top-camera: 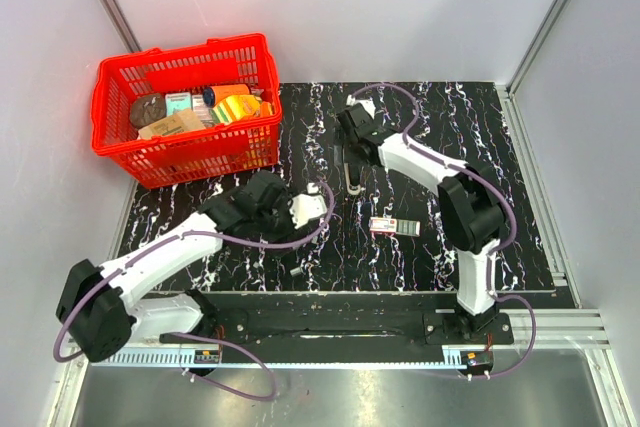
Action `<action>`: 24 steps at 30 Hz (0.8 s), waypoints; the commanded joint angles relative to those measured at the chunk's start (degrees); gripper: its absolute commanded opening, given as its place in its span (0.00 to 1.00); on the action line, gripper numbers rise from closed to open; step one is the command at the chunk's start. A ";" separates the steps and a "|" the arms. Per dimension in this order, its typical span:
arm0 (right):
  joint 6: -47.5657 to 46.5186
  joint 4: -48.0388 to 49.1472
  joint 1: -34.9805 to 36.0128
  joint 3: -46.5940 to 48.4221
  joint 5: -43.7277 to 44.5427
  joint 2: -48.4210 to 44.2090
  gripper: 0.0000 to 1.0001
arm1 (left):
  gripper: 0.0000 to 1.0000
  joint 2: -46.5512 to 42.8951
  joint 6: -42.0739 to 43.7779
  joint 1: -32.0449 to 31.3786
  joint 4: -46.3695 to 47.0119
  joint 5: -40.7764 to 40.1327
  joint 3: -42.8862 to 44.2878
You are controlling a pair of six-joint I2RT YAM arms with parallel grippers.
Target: Unload the staples from the stapler
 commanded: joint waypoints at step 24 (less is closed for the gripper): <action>5.75 6.64 -6.09 -27.77 -0.08 -24.67 0.78 | 0.86 14.66 -3.05 -14.33 4.54 -9.67 -4.26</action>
